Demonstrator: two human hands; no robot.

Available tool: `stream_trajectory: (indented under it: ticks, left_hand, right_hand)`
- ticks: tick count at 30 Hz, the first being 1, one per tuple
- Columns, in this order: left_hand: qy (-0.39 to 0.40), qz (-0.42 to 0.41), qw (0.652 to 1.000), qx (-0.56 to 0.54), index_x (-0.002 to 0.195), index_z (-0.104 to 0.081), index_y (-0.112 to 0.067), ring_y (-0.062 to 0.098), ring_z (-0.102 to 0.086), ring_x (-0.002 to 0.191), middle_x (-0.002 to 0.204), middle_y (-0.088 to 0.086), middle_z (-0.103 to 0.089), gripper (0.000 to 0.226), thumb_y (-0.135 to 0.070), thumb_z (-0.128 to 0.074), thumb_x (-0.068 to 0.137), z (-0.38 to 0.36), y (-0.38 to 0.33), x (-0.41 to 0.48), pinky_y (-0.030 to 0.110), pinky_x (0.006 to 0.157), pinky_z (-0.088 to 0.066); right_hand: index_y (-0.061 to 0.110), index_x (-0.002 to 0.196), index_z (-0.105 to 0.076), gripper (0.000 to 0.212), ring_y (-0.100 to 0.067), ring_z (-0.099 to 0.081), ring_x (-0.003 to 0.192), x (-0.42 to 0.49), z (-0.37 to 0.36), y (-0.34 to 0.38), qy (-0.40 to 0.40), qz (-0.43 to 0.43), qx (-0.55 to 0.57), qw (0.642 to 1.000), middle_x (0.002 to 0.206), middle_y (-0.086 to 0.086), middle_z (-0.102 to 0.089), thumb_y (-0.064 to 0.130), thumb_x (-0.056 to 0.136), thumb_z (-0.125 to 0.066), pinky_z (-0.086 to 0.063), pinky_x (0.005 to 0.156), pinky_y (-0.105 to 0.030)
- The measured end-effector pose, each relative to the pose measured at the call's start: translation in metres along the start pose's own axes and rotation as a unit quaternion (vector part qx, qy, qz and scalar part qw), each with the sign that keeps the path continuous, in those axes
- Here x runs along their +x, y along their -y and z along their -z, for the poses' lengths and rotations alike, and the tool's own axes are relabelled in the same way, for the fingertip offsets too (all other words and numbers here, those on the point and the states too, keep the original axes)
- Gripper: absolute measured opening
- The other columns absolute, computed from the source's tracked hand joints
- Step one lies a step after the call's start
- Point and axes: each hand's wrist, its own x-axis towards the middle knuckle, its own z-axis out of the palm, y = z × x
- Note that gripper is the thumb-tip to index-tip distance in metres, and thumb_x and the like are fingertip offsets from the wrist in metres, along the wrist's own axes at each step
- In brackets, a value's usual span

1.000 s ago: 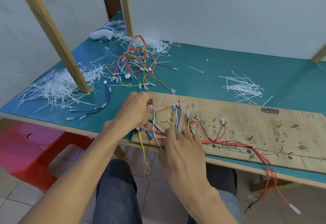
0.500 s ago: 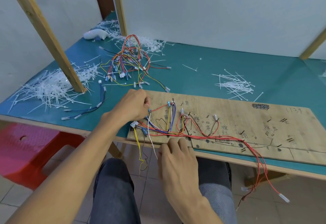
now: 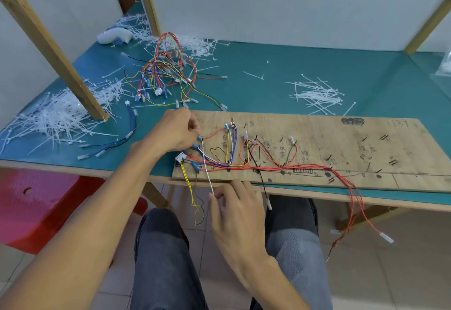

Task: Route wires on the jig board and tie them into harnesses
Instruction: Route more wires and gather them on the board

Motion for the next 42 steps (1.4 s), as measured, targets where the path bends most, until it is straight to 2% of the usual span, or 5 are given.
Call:
stream_trajectory:
  ticks: [9,13,17,28,42]
  left_hand:
    - [-0.026,-0.012,0.999,0.040,0.093,-0.077,-0.018,0.026,-0.068,0.097,0.093,0.002,-0.073,0.013,-0.016,-0.065,0.097,-0.003,-0.005,-0.008,0.039,0.085,-0.056]
    - [-0.204,-0.154,0.953,0.163,0.097,-0.071,-0.016,0.030,-0.059,0.107,0.103,0.004,-0.068,0.010,-0.019,-0.062,0.099,-0.011,-0.022,-0.044,0.048,0.087,-0.048]
    - [-0.162,-0.239,0.949,0.126,0.104,-0.077,-0.016,0.025,-0.066,0.105,0.106,0.000,-0.073,0.013,-0.020,-0.066,0.097,-0.052,-0.037,-0.096,0.047,0.091,-0.053]
    - [-0.229,-0.204,0.942,0.133,0.114,-0.081,-0.007,0.022,-0.076,0.110,0.112,0.009,-0.080,0.039,-0.008,-0.093,0.077,-0.086,-0.034,-0.111,0.041,0.099,-0.057]
    - [-0.242,-0.076,0.967,0.041,0.096,-0.084,-0.022,0.039,-0.065,0.085,0.068,0.012,-0.070,0.006,-0.021,-0.078,0.094,-0.071,-0.040,-0.088,0.046,0.092,-0.055]
  right_hand:
    - [0.029,0.098,-0.052,0.028,-0.031,-0.063,0.075,-0.006,0.030,-0.027,0.163,-0.092,0.059,0.981,0.074,0.000,-0.069,0.052,0.109,-0.041,-0.054,0.073,-0.044]
    - [0.029,0.095,-0.047,0.026,-0.034,-0.061,0.073,-0.013,0.030,-0.027,0.185,-0.095,0.060,0.976,0.072,-0.003,-0.066,0.051,0.109,-0.042,-0.053,0.072,-0.046]
    - [0.029,0.091,-0.045,0.024,-0.037,-0.060,0.074,-0.018,0.032,-0.034,0.196,-0.115,0.068,0.971,0.073,-0.006,-0.065,0.047,0.108,-0.048,-0.053,0.070,-0.046]
    - [0.026,0.094,-0.059,0.023,-0.027,-0.066,0.083,0.010,0.041,-0.041,0.210,-0.082,0.045,0.973,0.082,0.005,-0.071,0.048,0.101,-0.057,-0.056,0.076,-0.042]
    - [0.029,0.092,-0.073,0.018,-0.014,-0.072,0.081,0.033,0.039,-0.032,0.193,-0.113,0.129,0.966,0.081,0.008,-0.077,0.044,0.099,-0.066,-0.057,0.079,-0.036]
